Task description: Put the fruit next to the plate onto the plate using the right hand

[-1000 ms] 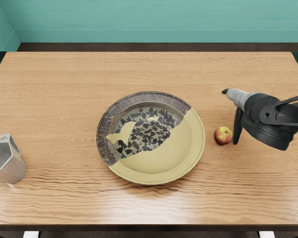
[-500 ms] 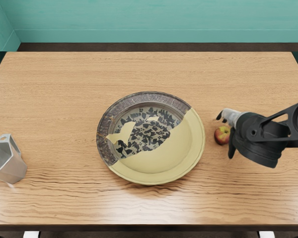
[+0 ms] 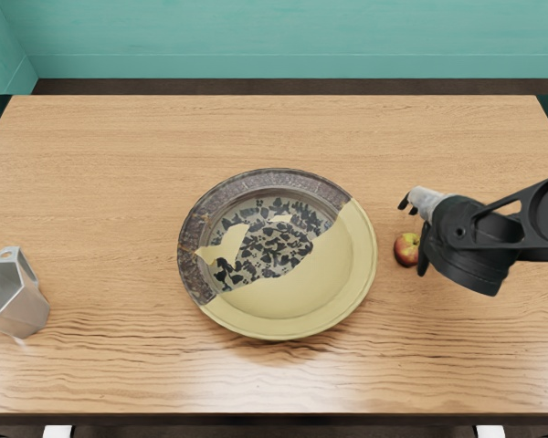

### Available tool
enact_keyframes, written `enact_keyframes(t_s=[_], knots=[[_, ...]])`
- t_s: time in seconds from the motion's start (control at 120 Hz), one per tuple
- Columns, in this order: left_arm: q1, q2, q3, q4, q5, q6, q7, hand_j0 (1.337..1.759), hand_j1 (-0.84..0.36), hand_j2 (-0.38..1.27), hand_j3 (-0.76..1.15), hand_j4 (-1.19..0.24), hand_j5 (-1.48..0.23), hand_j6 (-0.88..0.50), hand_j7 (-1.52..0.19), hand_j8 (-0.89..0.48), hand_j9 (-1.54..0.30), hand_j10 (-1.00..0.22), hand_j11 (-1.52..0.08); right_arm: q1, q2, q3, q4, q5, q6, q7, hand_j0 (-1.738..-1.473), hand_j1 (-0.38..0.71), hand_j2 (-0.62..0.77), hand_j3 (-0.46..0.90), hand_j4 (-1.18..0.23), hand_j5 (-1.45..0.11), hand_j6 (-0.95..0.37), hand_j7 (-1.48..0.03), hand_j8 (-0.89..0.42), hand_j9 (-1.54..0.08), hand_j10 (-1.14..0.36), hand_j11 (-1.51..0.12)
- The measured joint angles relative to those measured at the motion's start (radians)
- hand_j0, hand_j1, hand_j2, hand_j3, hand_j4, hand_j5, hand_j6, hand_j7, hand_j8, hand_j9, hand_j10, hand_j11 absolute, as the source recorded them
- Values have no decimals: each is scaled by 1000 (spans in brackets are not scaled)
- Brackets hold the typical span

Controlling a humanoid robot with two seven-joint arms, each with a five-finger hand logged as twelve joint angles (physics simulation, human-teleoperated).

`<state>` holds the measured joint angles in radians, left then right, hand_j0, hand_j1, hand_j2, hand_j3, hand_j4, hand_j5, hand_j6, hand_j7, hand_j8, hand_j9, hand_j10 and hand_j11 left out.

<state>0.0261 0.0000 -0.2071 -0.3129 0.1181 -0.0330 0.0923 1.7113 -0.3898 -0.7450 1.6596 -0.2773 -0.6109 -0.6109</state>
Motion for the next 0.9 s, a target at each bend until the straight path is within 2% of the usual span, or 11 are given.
enact_keyframes(t_s=[0.608,0.667,0.708,0.717,0.742,0.783,0.808,0.9], knots=[[0,0,0,0,0,0,0,1658,339,1,0,-8,-11,-8,-11,-8,-11,-8,-11,-79,39,15,-69,-4,0,0,-1658,-53,-49,0,-247,-321,-247,-320,-248,-321,-248,-321],[0,0,0,0,0,0,0,1658,339,1,0,-8,-11,-8,-11,-8,-11,-8,-11,-82,40,15,-72,-7,-1,0,-1658,-27,-48,-2,-277,-343,-175,-454,-256,-314,-275,-345],[0,0,0,0,0,0,0,1658,339,1,0,-8,-11,-8,-11,-8,-11,-8,-11,-84,46,17,-73,-3,-5,-3,-1653,54,-64,2,-353,-421,-123,-499,-187,-426,-346,-428],[0,0,0,0,0,0,0,1658,339,2,0,-8,-11,-8,-11,-8,-11,-8,-11,-84,47,19,-73,-4,-4,-2,-1657,73,-64,-6,-368,-445,-148,-424,-192,-397,-362,-453],[0,0,-1,0,0,0,0,1658,339,2,0,-8,-11,-8,-11,-8,-11,-8,-11,-85,49,27,-73,4,-9,-17,-1653,143,-78,5,-431,-513,-124,-506,-164,-533,-422,-523],[0,0,0,0,0,0,0,1658,339,2,0,-8,-11,-8,-11,-8,-11,-8,-11,-89,49,58,-74,0,-7,-12,-1654,231,-54,0,-513,-627,-263,-622,-296,-642,-504,-635],[0,0,0,0,0,0,0,1658,339,2,0,-8,-11,-8,-11,-8,-11,-8,-11,-93,46,74,-74,-3,-5,-9,-1654,269,-23,0,-556,-684,-334,-681,-354,-699,-457,-696],[0,0,0,0,0,0,0,1658,339,2,0,-8,-11,-8,-11,-8,-11,-8,-11,-102,17,108,-74,-8,-1,-2,-1654,320,197,0,-669,-849,-496,-845,-343,-864,-485,-869]])
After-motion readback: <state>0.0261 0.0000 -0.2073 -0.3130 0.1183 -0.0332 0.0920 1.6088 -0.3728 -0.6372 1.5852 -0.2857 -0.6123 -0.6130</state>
